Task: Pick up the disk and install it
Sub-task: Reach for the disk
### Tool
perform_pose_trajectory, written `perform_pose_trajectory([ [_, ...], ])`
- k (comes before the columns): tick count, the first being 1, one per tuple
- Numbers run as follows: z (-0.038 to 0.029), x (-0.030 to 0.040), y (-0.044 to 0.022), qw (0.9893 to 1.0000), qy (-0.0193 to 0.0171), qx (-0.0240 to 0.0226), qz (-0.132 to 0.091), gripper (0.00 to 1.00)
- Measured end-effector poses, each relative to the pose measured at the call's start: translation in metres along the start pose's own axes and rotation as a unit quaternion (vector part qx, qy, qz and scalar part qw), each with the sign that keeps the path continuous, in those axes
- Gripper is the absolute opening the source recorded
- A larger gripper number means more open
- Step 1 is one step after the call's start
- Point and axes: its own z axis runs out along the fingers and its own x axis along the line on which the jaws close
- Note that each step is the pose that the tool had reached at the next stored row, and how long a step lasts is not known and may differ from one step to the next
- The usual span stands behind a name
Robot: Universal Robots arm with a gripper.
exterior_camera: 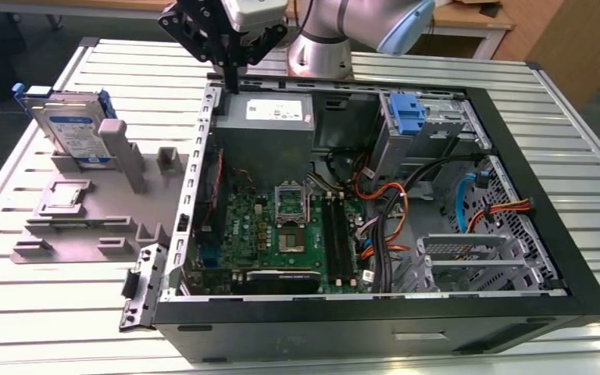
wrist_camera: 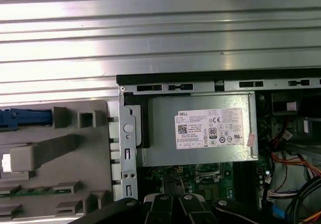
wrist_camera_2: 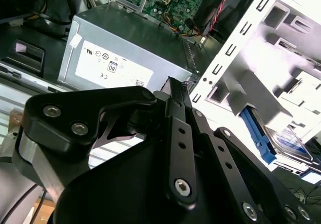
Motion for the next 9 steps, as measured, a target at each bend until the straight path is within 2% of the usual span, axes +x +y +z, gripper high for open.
perform_pose_trajectory([
  [9,0.0003,0.0047,-0.0004,1.0,0.0,0.0,0.0,0.1],
])
